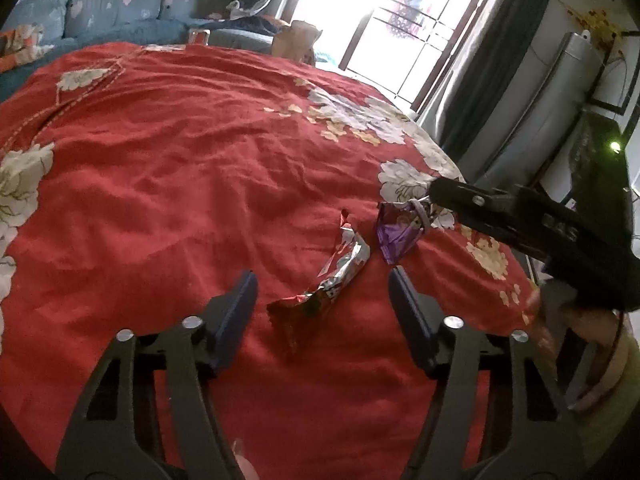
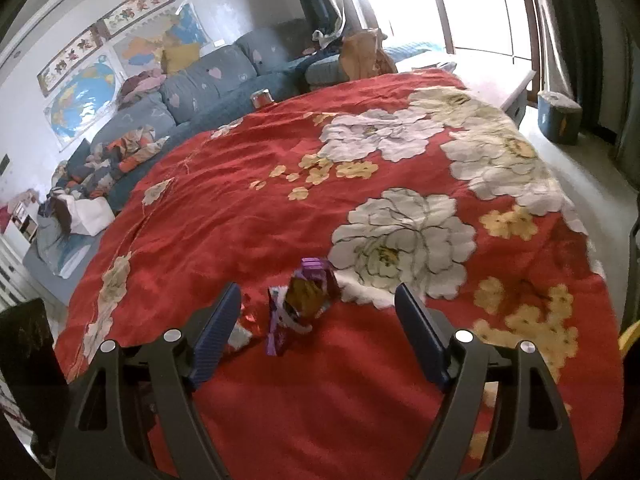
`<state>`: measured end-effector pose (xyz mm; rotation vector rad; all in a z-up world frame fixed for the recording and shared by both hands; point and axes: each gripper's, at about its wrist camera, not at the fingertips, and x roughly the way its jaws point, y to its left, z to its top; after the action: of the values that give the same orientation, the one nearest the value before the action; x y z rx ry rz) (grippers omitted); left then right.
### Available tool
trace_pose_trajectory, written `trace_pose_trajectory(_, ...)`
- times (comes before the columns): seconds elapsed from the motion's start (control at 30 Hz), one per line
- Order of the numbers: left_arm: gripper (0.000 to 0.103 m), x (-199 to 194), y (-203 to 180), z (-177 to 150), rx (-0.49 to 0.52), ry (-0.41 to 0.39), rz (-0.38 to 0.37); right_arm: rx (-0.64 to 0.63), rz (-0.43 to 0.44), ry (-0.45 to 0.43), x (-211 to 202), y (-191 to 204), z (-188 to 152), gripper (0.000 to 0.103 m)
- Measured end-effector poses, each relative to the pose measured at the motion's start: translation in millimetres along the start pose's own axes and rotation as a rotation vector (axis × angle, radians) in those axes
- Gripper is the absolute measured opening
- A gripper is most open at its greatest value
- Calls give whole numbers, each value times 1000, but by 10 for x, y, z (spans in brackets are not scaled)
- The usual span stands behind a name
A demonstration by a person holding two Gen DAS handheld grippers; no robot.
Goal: Collect trash
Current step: 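Grasp the red-silver wrapper with the left gripper while the right grasps the purple wrapper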
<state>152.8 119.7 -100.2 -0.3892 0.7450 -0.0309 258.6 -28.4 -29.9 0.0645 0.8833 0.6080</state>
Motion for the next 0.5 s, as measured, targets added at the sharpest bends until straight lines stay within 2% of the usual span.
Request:
trace_pose_trajectory(0.13, 44, 7, 6, -11, -1, 5, -6, 23, 7, 26, 148, -2, 32, 64)
trace_pose_trajectory(0.23, 32, 10, 0, -14, 2, 8, -10, 39, 20, 41, 216, -14, 38, 47)
trace_pose_trajectory(0.27, 30, 2, -7, -19, 6, 9, -10, 47, 27, 47, 227, -26, 29, 36)
trace_pose_trajectory(0.33, 21, 1, -25, -26, 15, 13, -14, 56, 37, 48, 220, -40, 20, 29)
trace_pose_trajectory(0.37, 19, -1, -37, -32, 22, 14, -15, 59, 40, 39, 187, -49, 10, 20)
trace_pose_trajectory(0.43, 9, -2, -64, -40, 34, 16, -12, 61, 45, 32, 144, -51, 10, 19)
trace_pose_trajectory(0.5, 8, -15, -99, -49, 50, 14, -9, 56, 43, 16, 77, -42, 4, 17)
